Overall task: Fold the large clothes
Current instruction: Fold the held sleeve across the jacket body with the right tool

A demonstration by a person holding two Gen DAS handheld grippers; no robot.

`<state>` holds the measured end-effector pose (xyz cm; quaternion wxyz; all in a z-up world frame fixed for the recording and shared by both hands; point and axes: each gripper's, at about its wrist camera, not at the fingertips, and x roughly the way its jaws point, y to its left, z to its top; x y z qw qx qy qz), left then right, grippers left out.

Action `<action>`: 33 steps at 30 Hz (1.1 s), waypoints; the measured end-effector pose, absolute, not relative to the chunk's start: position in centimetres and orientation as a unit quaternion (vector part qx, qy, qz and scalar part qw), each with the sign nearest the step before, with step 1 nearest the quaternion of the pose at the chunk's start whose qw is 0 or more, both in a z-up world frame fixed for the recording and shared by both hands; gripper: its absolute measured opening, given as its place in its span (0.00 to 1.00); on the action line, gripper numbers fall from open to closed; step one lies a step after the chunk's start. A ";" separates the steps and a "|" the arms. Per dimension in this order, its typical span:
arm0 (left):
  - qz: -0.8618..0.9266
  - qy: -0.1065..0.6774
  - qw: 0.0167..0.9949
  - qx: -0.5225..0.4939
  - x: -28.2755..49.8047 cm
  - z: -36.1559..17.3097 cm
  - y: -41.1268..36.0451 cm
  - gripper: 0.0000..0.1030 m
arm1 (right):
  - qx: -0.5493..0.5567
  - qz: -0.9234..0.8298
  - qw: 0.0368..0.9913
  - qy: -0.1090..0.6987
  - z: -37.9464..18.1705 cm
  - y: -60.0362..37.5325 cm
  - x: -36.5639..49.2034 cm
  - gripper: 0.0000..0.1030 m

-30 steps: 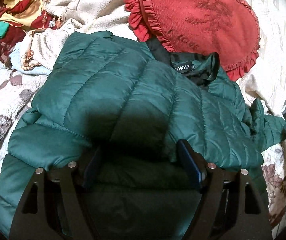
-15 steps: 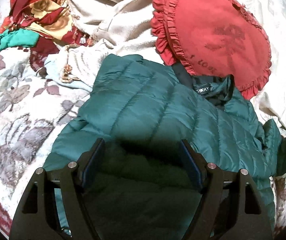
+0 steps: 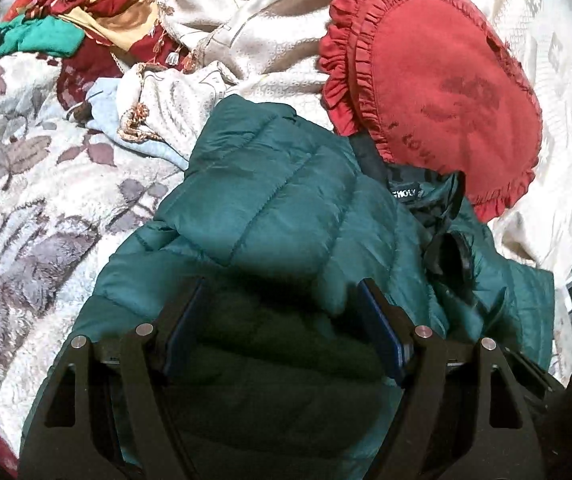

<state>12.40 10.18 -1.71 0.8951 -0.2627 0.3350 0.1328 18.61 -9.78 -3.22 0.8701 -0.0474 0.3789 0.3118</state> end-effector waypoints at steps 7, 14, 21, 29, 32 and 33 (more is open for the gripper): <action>0.088 0.326 0.901 -0.272 12.4 -1.0 9.2 0.74 | -0.057 0.320 0.865 0.382 -0.9 -11.9 16.2 0.77; -0.039 0.316 0.925 -0.209 13.0 1.8 3.3 0.80 | -0.087 0.199 0.863 0.457 -3.1 -18.2 12.7 0.78; -0.176 0.349 0.905 -0.169 18.3 3.5 -3.4 0.80 | 0.021 0.204 0.823 0.529 -6.1 -21.5 15.5 0.91; -0.148 0.406 0.880 -0.196 22.8 -0.3 -5.2 0.51 | 0.032 0.219 0.821 0.526 -6.3 -21.9 15.8 0.93; -0.161 0.410 0.874 -0.204 22.4 -0.5 -4.6 0.11 | 0.041 0.222 0.820 0.526 -6.3 -22.7 15.7 0.94; -0.167 0.396 0.881 -0.201 21.8 0.2 -4.2 0.10 | 0.041 0.222 0.820 0.526 -6.2 -22.4 15.7 0.94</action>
